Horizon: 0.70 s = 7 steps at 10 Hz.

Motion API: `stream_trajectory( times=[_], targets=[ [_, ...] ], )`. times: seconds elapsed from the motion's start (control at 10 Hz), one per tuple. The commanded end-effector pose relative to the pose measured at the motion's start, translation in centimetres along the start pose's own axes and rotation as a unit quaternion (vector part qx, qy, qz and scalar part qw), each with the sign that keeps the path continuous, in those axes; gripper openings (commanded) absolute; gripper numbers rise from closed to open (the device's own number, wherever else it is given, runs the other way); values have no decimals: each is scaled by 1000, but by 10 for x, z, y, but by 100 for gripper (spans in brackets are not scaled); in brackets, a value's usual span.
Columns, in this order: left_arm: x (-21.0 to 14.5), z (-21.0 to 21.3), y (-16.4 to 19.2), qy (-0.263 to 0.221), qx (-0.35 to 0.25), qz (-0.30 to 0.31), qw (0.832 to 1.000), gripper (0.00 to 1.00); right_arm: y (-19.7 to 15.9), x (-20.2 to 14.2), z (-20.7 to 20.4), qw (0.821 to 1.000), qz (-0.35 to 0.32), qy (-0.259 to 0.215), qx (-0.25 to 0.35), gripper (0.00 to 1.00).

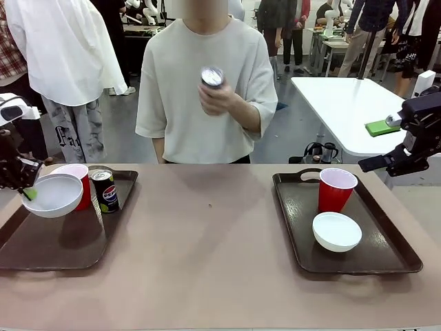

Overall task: Prepare tableware on both trays.
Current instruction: Pick up a Picnic Bowl from the table and place it on a Handle tray.

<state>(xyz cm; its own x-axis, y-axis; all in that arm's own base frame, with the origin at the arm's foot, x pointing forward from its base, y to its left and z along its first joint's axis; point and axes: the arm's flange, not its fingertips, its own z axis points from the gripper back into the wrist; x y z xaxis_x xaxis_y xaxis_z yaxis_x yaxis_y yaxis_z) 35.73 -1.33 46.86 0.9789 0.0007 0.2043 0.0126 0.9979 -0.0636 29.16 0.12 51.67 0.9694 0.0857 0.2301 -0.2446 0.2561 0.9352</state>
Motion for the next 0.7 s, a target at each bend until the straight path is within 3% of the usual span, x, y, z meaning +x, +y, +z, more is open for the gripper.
stream_trajectory(
  times=[0.0,0.6],
  targets=[
    [-3,3,-2,2,2,-4,1000,4,1,3,-1,1000,10,-4,13,88],
    [-3,-83,-13,68,84,-86,990,4,1,3,-1,1000,10,-4,13,88]
  ],
)
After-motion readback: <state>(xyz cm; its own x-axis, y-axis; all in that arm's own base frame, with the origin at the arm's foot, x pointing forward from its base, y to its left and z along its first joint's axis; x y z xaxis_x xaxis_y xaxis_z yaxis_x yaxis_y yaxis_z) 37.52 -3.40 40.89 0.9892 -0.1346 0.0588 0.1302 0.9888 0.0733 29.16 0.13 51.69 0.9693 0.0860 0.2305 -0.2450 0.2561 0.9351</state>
